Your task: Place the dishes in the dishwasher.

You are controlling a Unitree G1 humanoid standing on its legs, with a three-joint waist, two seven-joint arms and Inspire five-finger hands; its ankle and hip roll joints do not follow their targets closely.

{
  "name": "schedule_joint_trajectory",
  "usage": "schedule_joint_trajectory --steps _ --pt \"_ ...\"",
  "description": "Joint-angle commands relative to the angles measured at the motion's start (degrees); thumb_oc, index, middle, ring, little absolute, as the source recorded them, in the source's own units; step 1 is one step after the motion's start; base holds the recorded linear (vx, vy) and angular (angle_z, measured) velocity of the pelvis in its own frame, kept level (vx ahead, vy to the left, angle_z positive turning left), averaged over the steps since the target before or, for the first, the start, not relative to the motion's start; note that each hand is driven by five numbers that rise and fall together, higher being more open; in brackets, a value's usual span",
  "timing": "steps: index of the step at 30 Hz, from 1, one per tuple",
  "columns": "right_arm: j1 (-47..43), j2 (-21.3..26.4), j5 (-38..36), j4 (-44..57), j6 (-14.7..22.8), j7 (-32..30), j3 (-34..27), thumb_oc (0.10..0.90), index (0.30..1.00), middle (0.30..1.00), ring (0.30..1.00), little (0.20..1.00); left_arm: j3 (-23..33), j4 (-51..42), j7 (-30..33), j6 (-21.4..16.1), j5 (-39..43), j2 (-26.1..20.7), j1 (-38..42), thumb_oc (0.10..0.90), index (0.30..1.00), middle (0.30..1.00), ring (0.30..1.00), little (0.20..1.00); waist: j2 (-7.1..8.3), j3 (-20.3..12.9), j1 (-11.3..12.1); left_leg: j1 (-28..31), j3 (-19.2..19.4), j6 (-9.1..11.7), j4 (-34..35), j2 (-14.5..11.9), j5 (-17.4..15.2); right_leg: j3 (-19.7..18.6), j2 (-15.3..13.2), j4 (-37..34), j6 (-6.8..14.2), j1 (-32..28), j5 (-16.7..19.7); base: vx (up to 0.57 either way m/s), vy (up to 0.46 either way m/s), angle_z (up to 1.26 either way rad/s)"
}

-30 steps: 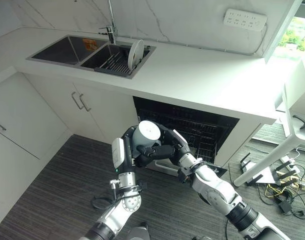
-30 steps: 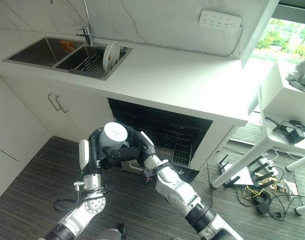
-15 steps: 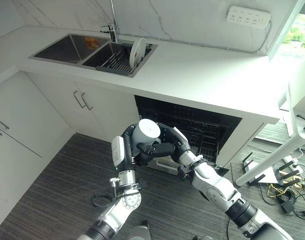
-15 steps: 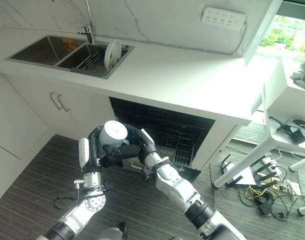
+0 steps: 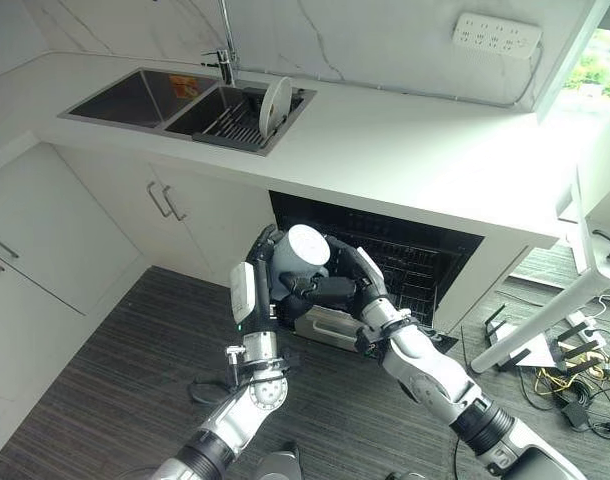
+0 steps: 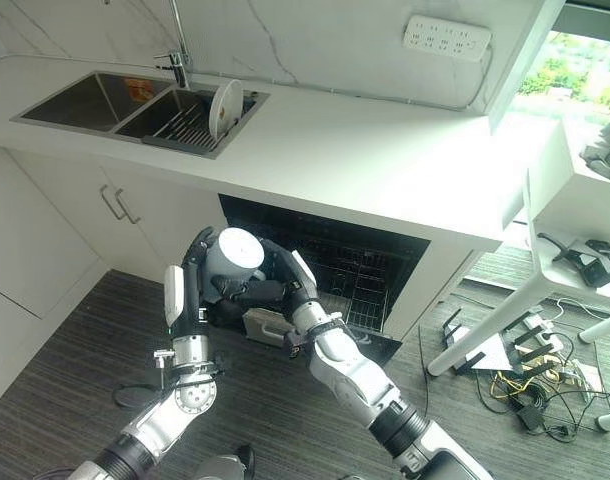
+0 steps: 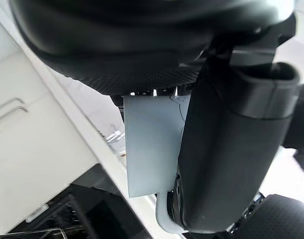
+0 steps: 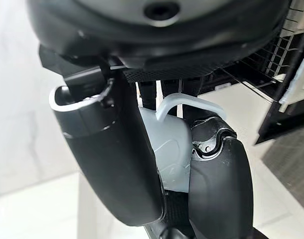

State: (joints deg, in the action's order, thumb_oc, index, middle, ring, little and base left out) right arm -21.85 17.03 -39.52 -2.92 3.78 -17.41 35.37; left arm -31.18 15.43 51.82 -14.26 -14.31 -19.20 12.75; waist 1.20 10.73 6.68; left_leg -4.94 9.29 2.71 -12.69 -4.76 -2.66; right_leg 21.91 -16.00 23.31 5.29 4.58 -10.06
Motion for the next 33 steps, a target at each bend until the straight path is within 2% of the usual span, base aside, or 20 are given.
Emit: schedule_joint_trajectory --steps 1,3,8,14,20,24,28,30,33 --pt "-7.81 -5.57 -2.53 9.98 17.17 -4.15 -10.73 0.4 0.3 0.3 0.3 0.3 -4.72 -6.05 1.57 -5.54 -3.17 1.23 4.06 0.8 0.9 0.9 0.9 0.9 0.77 -1.37 -1.49 2.6 1.83 -1.52 -4.5 -0.42 -12.19 -3.48 0.31 -6.12 4.02 -4.13 -0.34 0.0 0.0 0.0" --pt "-6.28 -4.44 -0.98 10.77 18.96 -5.34 -12.8 0.4 0.3 0.3 0.3 0.3 -4.2 -6.29 2.47 -5.24 -3.3 1.1 4.01 0.8 0.9 0.9 0.9 0.9 0.54 -1.3 -2.14 2.72 2.07 -1.6 -4.5 -0.47 -12.21 -3.69 0.34 -6.12 3.93 -4.16 -0.39 0.0 0.0 0.0" --pt "-3.51 -2.78 -2.31 11.4 22.36 -6.63 -16.54 0.4 0.3 0.3 0.3 0.3 -3.37 -6.55 4.26 -4.38 -3.35 0.71 4.01 0.8 0.9 0.9 0.9 0.9 0.13 -1.44 -3.32 3.14 2.48 -1.77 -4.5 -0.46 -12.37 -4.39 0.64 -6.12 3.82 -4.27 -0.57 0.0 0.003 -0.01" --pt "-0.93 -1.44 -1.96 12.05 25.06 -7.97 -19.25 0.4 0.3 0.3 0.3 0.3 -2.25 -6.56 5.31 -4.27 -3.83 0.18 3.65 0.8 0.9 0.9 0.9 0.9 -0.14 -1.61 -4.13 3.52 2.72 -1.98 -4.5 -0.31 -12.44 -5.16 0.97 -6.12 3.69 -4.35 -0.69 0.01 0.011 -0.05" --pt "0.95 -1.35 -1.89 11.81 27.48 -8.1 -20.29 0.4 0.3 0.3 0.3 0.3 -1.49 -7.46 3.24 -6.92 -4.19 -0.27 3.37 0.8 0.9 0.9 0.9 0.9 -0.28 -1.84 -4.59 3.77 3.03 -2.21 -4.5 -0.26 -12.57 -5.62 1.19 -6.12 3.59 -4.34 -0.79 0.01 0.003 -0.03" --pt "1.91 -1.53 2.25 11.81 29.33 -11.87 -21.37 0.4 0.3 0.3 0.3 0.3 -1.1 -8.63 1.15 -8.0 -4.51 -0.57 2.8 0.8 0.9 0.9 0.9 0.9 -0.4 -2.06 -4.79 3.72 3.16 -2.27 -4.5 -0.18 -12.66 -5.94 1.32 -6.12 3.61 -4.14 -0.84 0.0 0.0 0.0" --pt "3.09 0.67 18.02 11.95 28.75 -18.54 -23.74 0.4 0.3 0.3 0.3 0.3 -0.23 -9.79 -5.29 -8.46 0.4 -1.96 1.78 0.8 0.9 0.9 0.9 0.9 -0.6 -2.21 -5.33 3.77 3.53 -2.29 -4.5 -0.28 -12.7 -6.23 1.44 -6.12 3.77 -3.88 -0.79 0.0 0.0 0.0" --pt "3.39 2.39 21.64 12.31 28.24 -17.81 -24.73 0.4 0.3 0.3 0.3 0.3 0.21 -10.3 -15.51 -7.66 11.16 -2.08 0.7 0.8 0.9 0.9 0.9 0.9 -0.74 -2.22 -5.41 3.64 3.67 -2.27 -4.5 -0.32 -12.64 -6.28 1.48 -6.12 3.87 -3.62 -0.75 0.0 0.0 0.0" --pt "3.12 4.38 23.63 12.63 28.33 -12.68 -25.59 0.4 0.3 0.3 0.3 0.3 -0.15 -10.04 -31.22 -5.18 25.53 -1.16 -1.14 0.8 0.9 0.9 0.9 0.9 -0.92 -2.13 -5.5 3.5 3.96 -2.3 -4.5 -0.42 -12.53 -6.18 1.39 -6.12 4.01 -3.31 -0.66 0.0 0.0 0.0"
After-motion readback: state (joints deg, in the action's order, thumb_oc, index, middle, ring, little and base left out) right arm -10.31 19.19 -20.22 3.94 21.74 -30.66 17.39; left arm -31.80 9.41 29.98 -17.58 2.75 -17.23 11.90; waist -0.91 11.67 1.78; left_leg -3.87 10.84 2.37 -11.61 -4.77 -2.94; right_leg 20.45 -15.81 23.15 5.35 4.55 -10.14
